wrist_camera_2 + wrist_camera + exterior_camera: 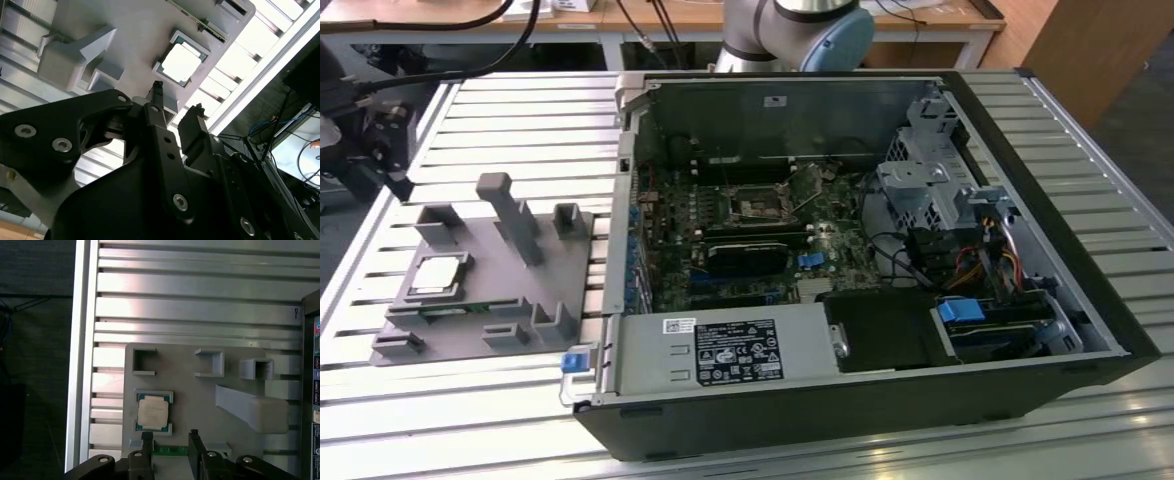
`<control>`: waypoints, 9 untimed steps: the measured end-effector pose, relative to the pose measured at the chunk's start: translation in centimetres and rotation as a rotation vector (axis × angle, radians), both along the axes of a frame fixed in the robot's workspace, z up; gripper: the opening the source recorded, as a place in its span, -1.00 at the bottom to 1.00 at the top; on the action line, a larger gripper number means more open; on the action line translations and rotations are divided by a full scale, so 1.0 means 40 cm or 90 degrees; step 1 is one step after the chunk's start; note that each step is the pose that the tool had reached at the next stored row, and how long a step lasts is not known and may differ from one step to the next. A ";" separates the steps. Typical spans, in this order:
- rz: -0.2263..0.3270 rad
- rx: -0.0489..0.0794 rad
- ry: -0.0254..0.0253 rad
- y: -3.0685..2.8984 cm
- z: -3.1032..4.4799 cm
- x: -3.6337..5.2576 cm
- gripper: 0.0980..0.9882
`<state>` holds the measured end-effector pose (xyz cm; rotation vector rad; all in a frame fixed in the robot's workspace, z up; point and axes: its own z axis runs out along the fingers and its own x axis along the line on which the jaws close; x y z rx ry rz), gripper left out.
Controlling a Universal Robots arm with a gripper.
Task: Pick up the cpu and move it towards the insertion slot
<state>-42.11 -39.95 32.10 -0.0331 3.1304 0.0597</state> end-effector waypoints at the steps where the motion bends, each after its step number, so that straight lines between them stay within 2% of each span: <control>1: 0.000 0.000 0.0000 0.000 -0.002 0.000 -0.30; 3: 0.000 0.000 0.0000 -0.001 -0.007 -0.001 -0.04; 5: 0.000 0.000 0.0000 -0.001 -0.013 -0.002 -0.04; 6: 0.000 0.000 0.0000 -0.001 -0.016 -0.002 0.10; 9: 0.000 0.000 0.0000 -0.001 -0.026 -0.003 0.10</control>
